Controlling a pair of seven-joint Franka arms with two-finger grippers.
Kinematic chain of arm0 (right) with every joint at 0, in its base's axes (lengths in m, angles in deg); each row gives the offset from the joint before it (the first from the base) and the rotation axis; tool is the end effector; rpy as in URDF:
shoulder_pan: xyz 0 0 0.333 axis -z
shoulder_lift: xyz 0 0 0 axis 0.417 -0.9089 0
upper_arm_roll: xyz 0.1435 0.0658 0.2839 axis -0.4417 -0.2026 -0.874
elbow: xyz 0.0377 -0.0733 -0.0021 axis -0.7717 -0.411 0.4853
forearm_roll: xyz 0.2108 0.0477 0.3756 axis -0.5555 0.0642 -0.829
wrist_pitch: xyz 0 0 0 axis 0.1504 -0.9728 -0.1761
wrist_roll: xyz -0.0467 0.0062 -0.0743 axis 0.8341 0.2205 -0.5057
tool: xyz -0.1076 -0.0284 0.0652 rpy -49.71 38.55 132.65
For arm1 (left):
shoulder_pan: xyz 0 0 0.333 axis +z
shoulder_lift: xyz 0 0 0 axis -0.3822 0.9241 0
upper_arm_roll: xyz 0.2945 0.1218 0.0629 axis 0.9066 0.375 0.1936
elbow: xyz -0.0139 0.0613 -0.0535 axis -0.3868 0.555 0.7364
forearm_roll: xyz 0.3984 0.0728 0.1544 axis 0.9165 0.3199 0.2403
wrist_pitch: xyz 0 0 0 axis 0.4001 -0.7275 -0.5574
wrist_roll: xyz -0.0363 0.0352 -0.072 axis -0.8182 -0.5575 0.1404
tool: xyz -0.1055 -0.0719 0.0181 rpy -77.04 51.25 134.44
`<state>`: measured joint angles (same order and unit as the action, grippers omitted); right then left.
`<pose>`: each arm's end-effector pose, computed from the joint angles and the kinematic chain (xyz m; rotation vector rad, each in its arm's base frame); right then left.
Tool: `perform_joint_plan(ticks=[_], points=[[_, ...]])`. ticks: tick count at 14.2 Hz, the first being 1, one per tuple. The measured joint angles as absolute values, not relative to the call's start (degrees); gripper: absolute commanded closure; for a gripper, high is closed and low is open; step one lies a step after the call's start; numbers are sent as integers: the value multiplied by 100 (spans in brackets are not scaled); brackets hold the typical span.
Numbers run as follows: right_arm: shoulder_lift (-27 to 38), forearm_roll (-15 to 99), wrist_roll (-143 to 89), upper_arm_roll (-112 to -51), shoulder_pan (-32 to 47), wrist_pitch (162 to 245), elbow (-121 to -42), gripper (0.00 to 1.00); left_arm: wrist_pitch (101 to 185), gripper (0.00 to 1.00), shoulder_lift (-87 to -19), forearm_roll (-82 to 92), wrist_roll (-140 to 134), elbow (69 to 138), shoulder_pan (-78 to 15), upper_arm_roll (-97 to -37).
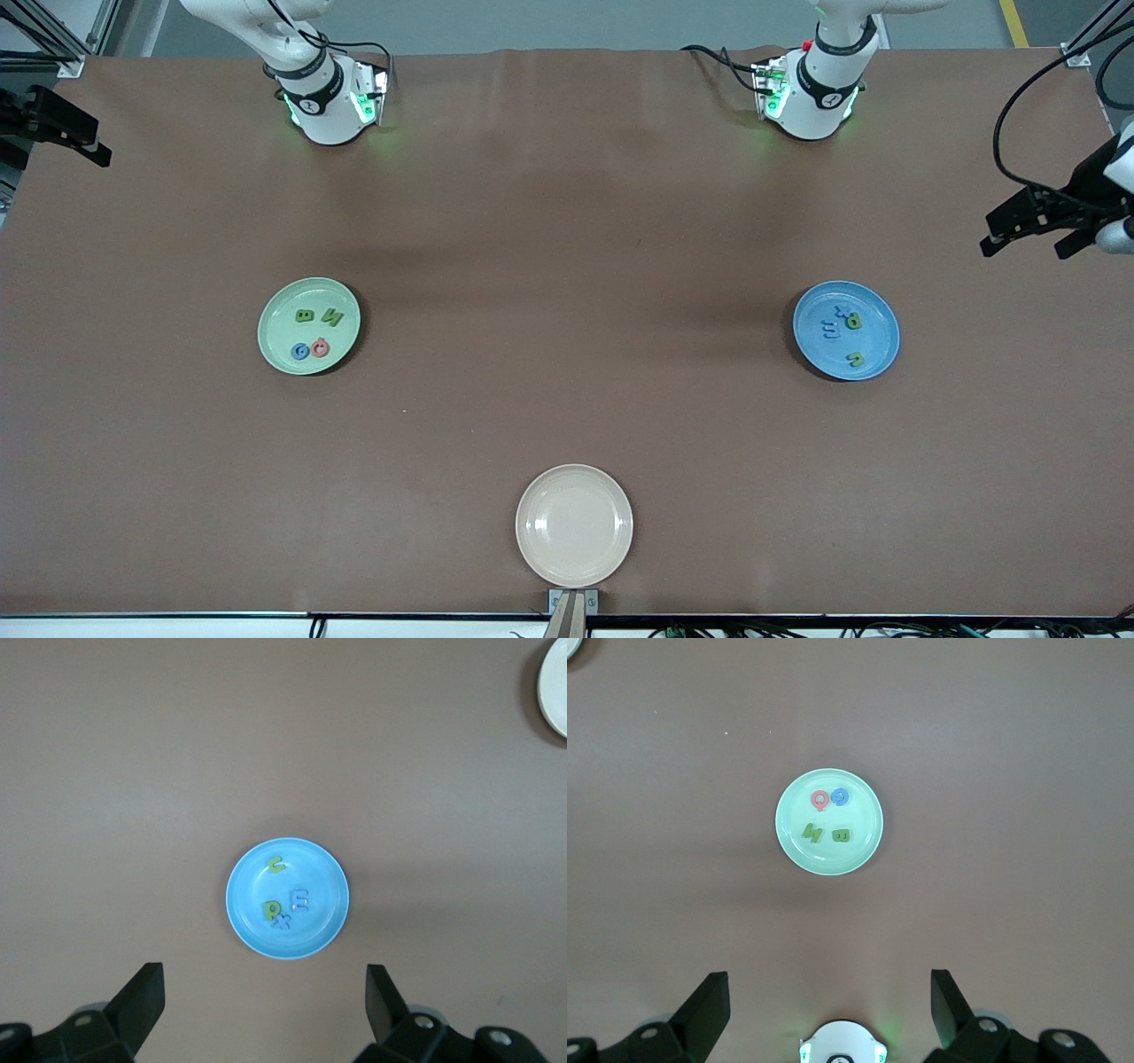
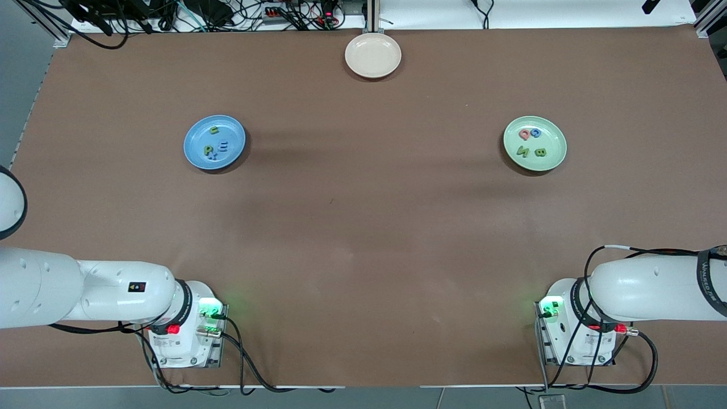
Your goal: Sort upper and lower case letters into plates
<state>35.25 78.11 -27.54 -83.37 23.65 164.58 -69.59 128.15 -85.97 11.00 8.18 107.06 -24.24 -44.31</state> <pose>0.5307 -0.0258 0.6829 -3.1203 -0.0515 0.1076 0.5735 0.0215 0.5858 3.0771 -0.0363 0.1624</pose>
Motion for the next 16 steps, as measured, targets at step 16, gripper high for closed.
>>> perform_joint_plan(ticks=[16], points=[[3534, 7666, -2937, -8305, 2366, 16370, -6951, 0, 12282, 0, -8104, 1101, 110, 9625, -2444, -4485]])
